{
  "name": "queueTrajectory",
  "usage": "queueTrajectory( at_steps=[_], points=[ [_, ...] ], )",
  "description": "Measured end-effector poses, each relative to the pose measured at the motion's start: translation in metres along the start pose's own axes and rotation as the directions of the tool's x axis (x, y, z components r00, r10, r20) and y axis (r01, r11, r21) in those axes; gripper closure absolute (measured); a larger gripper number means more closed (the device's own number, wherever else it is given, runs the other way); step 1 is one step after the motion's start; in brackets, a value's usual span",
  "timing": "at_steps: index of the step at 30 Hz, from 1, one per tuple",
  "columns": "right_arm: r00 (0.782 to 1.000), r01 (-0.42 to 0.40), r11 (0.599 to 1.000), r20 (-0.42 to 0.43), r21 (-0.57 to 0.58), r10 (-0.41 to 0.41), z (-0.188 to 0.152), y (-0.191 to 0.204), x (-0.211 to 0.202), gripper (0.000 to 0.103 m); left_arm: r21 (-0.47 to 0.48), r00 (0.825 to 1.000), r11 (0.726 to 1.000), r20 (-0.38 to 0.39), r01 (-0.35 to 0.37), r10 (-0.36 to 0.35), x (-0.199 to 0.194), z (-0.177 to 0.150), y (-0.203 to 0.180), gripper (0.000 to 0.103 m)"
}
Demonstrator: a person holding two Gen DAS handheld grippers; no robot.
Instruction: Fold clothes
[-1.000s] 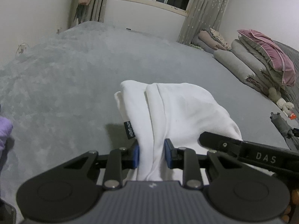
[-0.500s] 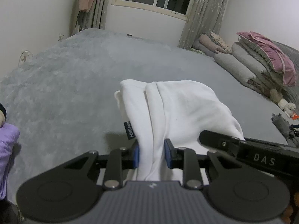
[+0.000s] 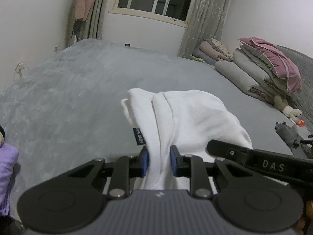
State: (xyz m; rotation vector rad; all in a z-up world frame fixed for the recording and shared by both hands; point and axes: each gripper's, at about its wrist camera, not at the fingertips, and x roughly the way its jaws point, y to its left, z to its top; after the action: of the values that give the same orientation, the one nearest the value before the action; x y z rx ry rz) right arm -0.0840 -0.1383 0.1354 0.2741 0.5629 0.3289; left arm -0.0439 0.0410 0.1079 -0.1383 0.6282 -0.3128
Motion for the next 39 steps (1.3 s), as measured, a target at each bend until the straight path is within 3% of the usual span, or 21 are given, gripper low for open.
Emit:
queueTrajectory(
  at_steps=[12, 19, 22, 25, 27, 33, 39],
  points=[
    [0.999, 0.011, 1.0, 0.035, 0.011, -0.011, 0.011, 0.007, -0.037, 0.084, 0.005, 0.999, 0.999, 0.001, 0.046, -0.046, -0.024, 0.008, -0.017, 0.088],
    [1.0, 0.006, 1.0, 0.011, -0.009, -0.006, 0.019, 0.016, -0.042, 0.084, -0.163, 0.986, 0.974, -0.014, 0.159, -0.163, -0.023, 0.0, 0.025, 0.086],
    [1.0, -0.01, 1.0, -0.007, -0.016, 0.01, 0.018, 0.021, -0.036, 0.085, -0.23, 0.983, 0.959, -0.031, 0.168, -0.18, -0.017, -0.006, 0.053, 0.076],
    [1.0, -0.023, 1.0, -0.009, 0.001, 0.023, 0.018, 0.021, -0.029, 0.085, -0.276, 0.984, 0.946, -0.004, 0.17, -0.178, -0.02, -0.011, 0.08, 0.057],
    [0.999, -0.046, 0.998, -0.015, 0.046, 0.047, 0.02, 0.011, -0.028, 0.085, -0.293, 0.979, 0.936, -0.001, 0.194, -0.203, -0.019, -0.015, 0.092, 0.045],
    [0.994, -0.051, 0.977, -0.088, 0.205, 0.07, 0.017, -0.073, -0.025, 0.085, -0.295, 0.973, 0.937, -0.072, 0.188, -0.218, 0.006, -0.029, 0.099, 0.043],
    [0.977, -0.012, 0.957, -0.199, 0.29, 0.073, -0.019, -0.143, -0.01, 0.079, -0.253, 0.956, 0.94, -0.123, 0.231, -0.268, 0.032, -0.033, 0.074, 0.036]
  ],
)
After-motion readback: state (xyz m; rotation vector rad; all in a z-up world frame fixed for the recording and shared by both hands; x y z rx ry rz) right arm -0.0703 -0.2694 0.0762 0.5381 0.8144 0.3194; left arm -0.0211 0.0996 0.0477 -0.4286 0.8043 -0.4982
